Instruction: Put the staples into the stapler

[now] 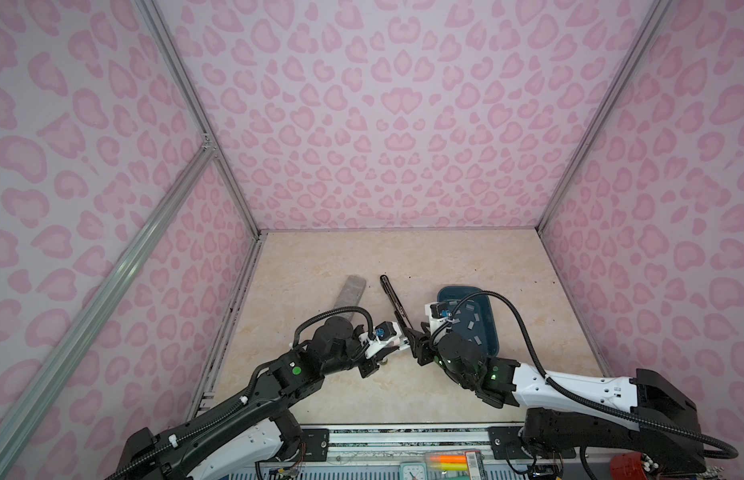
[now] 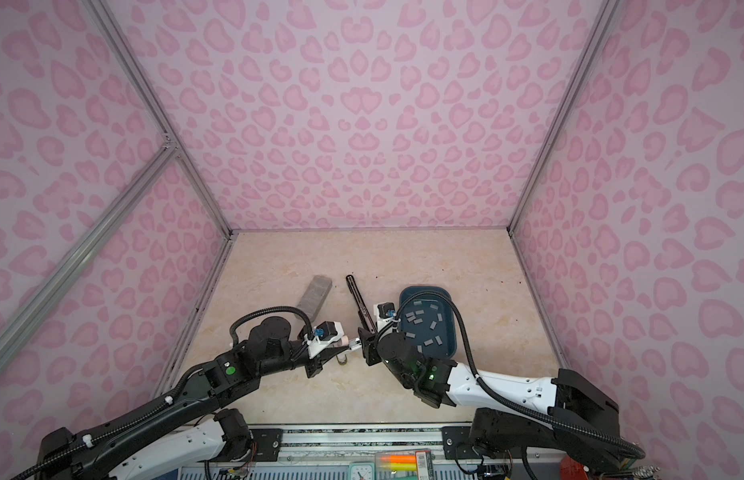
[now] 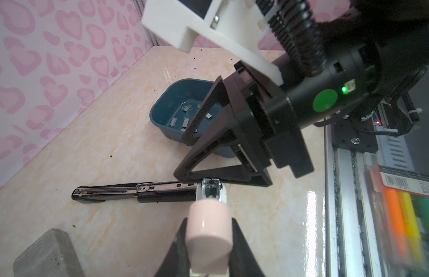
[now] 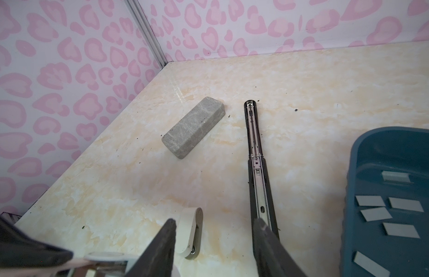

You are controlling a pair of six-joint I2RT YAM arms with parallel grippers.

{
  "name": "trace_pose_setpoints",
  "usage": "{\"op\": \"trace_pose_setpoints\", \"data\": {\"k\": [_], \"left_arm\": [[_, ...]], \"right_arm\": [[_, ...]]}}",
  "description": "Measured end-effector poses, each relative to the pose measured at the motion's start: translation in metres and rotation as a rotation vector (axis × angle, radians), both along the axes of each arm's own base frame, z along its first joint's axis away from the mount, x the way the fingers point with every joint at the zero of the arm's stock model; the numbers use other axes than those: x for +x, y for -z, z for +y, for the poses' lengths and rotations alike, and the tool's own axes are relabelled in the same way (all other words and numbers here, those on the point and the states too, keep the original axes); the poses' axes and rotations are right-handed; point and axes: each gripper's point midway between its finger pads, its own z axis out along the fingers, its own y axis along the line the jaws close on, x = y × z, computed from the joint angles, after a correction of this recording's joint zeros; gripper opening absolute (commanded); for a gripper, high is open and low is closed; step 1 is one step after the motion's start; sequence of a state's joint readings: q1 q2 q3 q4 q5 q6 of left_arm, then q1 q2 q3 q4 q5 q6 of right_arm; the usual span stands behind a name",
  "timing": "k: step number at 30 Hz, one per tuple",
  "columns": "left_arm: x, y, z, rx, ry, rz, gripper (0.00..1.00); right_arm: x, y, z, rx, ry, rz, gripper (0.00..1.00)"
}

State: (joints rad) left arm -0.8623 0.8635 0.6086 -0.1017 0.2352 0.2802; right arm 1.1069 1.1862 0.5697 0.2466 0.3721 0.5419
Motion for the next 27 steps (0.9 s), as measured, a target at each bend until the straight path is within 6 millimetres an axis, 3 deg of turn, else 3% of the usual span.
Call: {"op": "trace_pose_setpoints", "data": {"k": [9, 22, 27], "left_arm": [[0.003, -0.012, 0.002, -0.047, -0.024, -0.029, 0.04], [0.003, -0.015, -0.003, -0.071, -0.019, -0.023, 0.04], [0.002, -0.018, -0.001, -0.087, -0.018, -0.035, 0.04]], "right_arm": [[-0.006, 0.027, 0.019, -0.06, -0.089, 0.045, 0.54], [-0.018, 0.031, 0.038, -0.056, -0.159, 0.026, 0.53], [-0.018, 0.024, 0.032, -0.05, -0.149, 0.001, 0.56]]}}
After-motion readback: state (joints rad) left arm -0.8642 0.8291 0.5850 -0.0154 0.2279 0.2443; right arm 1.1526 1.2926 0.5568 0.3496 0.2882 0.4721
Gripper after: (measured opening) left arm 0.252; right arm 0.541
